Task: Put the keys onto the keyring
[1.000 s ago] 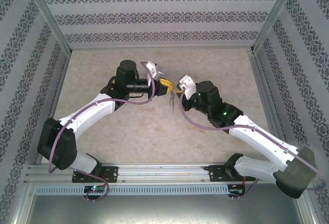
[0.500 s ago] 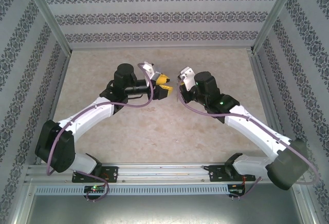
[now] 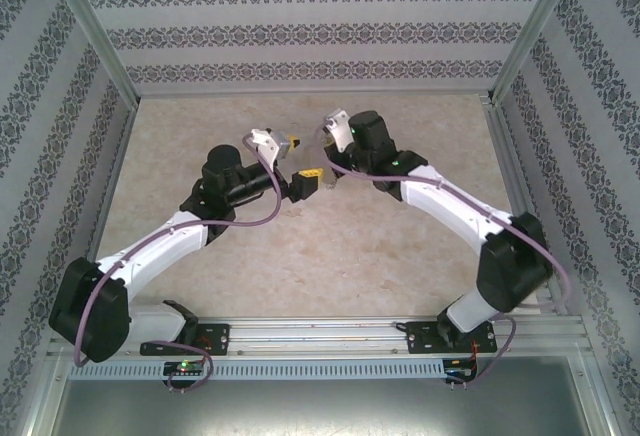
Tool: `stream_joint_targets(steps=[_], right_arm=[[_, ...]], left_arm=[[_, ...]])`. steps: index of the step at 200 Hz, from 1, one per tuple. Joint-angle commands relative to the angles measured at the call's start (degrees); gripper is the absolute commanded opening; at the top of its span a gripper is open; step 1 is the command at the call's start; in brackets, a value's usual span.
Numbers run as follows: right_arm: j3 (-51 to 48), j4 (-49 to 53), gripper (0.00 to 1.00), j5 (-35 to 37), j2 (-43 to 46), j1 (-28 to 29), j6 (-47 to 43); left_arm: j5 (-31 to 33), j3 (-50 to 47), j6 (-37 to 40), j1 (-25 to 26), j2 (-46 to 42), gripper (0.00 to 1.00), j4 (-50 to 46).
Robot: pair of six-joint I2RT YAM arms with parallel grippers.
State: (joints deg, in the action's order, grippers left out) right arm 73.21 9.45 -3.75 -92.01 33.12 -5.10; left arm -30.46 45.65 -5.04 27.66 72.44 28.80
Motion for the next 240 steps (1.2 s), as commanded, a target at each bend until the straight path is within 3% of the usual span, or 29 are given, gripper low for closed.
stream_joint_targets(steps=[1, 33, 63, 123, 222, 240], right_arm=[[6.9, -3.6, 0.0, -4.0, -5.5, 0.3, 1.8], [13.5, -4.3, 0.0, -5.8, -15.4, 1.3, 2.8], [11.4, -6.0, 0.0, -5.7, -20.4, 3.8, 5.4], [-4.0, -10.3, 0.0, -4.9, -15.9, 5.8, 12.1], [-13.8, -11.0, 0.0, -6.0, -13.4, 8.1, 17.5], [-16.1, -9.8, 0.3, -7.3, -11.1, 8.9, 18.7]], left_arm=[[6.0, -1.2, -2.0, -1.0, -3.0, 1.0, 4.6], [6.9, -2.4, -2.4, -1.9, -5.1, 1.0, 3.2], [7.6, -3.0, -2.9, -2.4, -6.5, 1.0, 2.1], [7.6, -1.7, -4.9, -2.6, -6.6, 1.0, 0.9], [7.5, -0.1, -5.7, -2.6, -5.0, 1.0, -0.8], [7.3, 0.1, -5.7, -2.5, -4.9, 1.0, -1.3]])
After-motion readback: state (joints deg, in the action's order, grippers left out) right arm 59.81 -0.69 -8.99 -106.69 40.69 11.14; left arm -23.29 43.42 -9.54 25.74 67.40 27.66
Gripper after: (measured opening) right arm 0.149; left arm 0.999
